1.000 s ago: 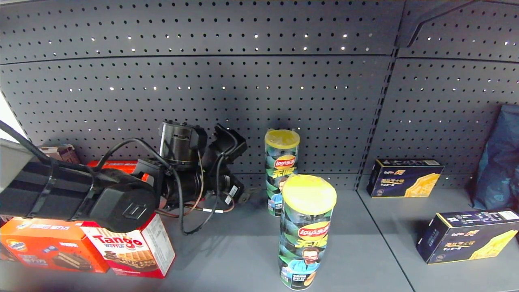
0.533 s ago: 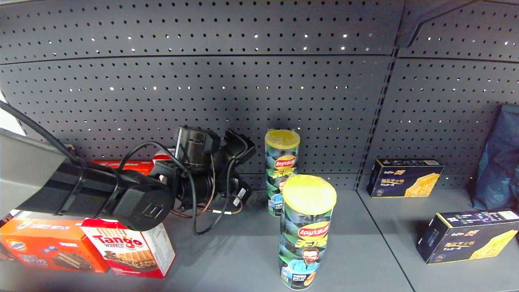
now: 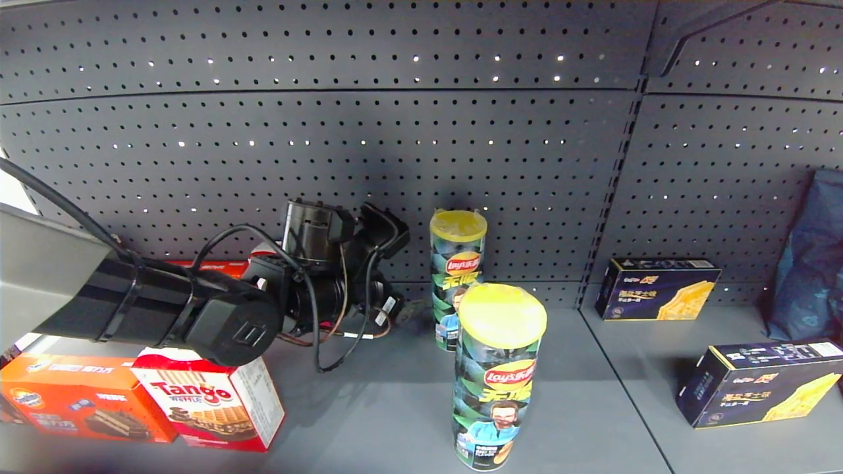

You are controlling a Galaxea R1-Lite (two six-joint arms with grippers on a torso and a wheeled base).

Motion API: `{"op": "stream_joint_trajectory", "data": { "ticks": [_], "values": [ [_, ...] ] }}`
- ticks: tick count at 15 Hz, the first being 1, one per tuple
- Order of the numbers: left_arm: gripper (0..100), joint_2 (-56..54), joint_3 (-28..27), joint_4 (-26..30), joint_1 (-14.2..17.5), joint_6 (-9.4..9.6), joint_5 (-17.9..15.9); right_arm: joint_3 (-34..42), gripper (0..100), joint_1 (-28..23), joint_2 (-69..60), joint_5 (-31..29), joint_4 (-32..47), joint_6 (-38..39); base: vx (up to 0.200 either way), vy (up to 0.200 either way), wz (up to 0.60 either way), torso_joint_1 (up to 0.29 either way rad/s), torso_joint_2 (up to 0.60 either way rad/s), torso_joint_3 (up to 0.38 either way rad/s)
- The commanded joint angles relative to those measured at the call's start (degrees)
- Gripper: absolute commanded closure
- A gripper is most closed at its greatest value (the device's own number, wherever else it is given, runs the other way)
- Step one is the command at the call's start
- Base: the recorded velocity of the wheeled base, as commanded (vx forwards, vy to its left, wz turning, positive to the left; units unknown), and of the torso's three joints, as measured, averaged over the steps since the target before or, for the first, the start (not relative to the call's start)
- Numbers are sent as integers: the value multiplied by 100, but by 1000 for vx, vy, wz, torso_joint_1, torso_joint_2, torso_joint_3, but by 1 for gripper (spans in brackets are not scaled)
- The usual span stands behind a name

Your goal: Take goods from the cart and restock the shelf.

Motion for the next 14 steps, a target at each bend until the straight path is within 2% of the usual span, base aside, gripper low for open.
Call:
{"op": "stream_joint_trajectory", "data": {
  "ticks": [1, 14],
  "values": [
    [0, 22, -53, 2, -7, 1, 9, 0, 0, -1, 7, 2, -1, 0, 0, 0, 0, 0, 0, 0],
    [0, 356, -316, 2, -174, -16, 9, 0, 0, -10, 7, 2, -1, 0, 0, 0, 0, 0, 0, 0]
  ]
}}
